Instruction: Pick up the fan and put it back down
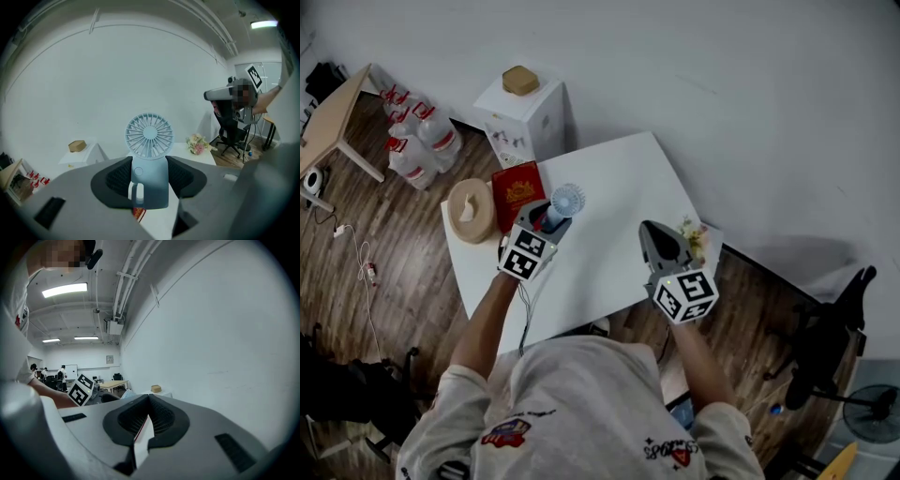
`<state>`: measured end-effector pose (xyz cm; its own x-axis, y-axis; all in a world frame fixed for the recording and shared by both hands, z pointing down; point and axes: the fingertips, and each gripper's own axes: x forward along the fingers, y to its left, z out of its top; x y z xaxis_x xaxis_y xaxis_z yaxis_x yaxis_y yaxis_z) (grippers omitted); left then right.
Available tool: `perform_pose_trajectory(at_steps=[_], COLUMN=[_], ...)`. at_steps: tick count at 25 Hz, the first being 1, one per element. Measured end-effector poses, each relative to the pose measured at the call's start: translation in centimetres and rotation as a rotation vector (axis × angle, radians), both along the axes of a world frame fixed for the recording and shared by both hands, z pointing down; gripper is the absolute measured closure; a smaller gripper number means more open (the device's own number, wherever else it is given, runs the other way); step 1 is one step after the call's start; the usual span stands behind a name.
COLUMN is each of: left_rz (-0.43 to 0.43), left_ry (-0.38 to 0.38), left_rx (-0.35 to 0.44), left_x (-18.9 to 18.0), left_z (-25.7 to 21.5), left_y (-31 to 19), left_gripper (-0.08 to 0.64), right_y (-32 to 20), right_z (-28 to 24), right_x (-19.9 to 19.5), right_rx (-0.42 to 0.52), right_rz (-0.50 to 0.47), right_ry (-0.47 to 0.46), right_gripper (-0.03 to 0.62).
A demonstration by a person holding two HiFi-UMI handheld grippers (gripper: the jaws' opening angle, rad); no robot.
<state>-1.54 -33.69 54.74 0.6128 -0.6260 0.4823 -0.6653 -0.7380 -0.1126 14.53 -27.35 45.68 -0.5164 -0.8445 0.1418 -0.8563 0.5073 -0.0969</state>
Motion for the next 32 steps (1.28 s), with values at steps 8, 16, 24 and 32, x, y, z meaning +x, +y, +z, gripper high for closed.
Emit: perform_pose_trajectory(at_steps=[8, 16, 24, 32], left_rz=[0.049, 0.108, 0.23, 0.326], left_ry=[-0.068, -0.082, -0.131, -0.206], left_rx=[-0.123, -0.243, -0.347, -0.382], left_x=[1.9, 4.7, 9.6, 14.1], left_z=[7.2, 12.6, 17.8, 21.9], left_y=[1.4, 3.3, 6.4, 9.2], left_gripper=[0.347, 0.347, 0.347, 0.347], right_y=[1.1, 2.4, 4.1, 6.4], right_z=[0.9, 1.5, 2.2, 3.4], right_x=[2.3, 4.3, 8.0, 12.0], right_rx=[-0.026, -0.048, -0.062, -0.096], right_rz=[0.058, 0.121, 0.212, 0.305], right_ry=[0.003, 0.016, 0.026, 0.024], right_gripper=[0.592, 0.592, 0.592, 0.592])
